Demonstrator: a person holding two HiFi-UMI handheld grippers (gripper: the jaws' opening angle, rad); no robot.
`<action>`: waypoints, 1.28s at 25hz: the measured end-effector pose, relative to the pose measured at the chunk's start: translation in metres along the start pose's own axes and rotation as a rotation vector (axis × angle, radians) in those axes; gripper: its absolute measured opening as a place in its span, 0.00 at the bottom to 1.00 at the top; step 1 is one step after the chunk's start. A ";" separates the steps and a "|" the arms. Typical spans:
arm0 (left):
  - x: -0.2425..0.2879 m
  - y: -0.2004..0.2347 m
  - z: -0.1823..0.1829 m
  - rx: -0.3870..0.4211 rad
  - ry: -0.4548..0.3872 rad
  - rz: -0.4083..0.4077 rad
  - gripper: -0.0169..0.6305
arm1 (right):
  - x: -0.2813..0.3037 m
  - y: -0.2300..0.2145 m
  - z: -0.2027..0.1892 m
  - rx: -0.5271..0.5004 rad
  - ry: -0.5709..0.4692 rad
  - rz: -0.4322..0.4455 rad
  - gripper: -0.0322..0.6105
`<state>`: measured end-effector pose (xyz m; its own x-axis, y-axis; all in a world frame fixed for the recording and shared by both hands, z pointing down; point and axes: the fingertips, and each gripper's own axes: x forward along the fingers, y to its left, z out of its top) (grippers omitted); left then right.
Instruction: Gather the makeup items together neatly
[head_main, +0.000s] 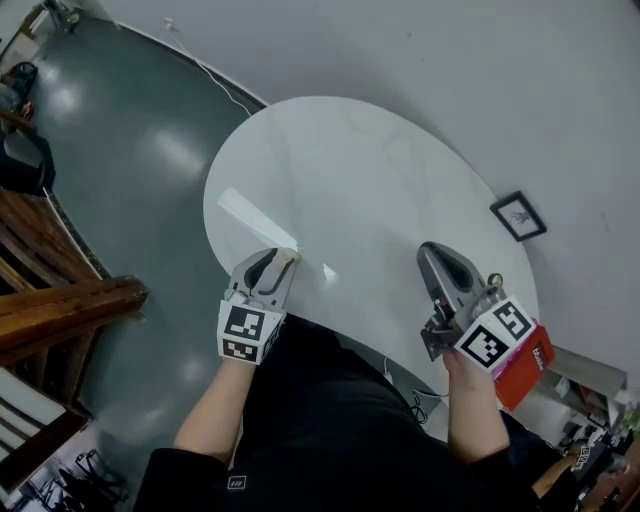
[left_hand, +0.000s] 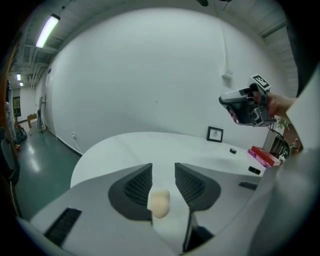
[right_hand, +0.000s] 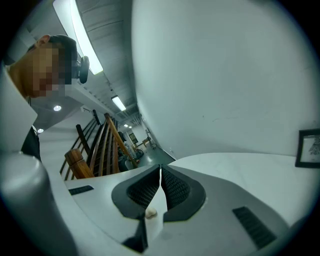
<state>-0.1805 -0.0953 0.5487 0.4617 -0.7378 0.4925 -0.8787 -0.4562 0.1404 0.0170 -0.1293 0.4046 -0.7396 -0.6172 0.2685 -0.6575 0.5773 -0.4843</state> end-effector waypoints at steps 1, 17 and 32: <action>0.004 0.001 -0.009 -0.021 0.017 0.005 0.27 | 0.000 0.000 -0.001 0.000 0.007 0.001 0.11; 0.031 0.008 -0.093 0.021 0.274 0.056 0.26 | -0.006 0.005 0.004 0.002 0.002 0.007 0.11; 0.079 -0.015 0.006 0.173 0.216 -0.098 0.25 | -0.051 -0.013 0.007 0.068 -0.116 -0.119 0.11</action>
<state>-0.1302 -0.1495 0.5804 0.4904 -0.5719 0.6576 -0.7890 -0.6118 0.0564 0.0639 -0.1089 0.3915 -0.6333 -0.7385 0.2315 -0.7252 0.4617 -0.5109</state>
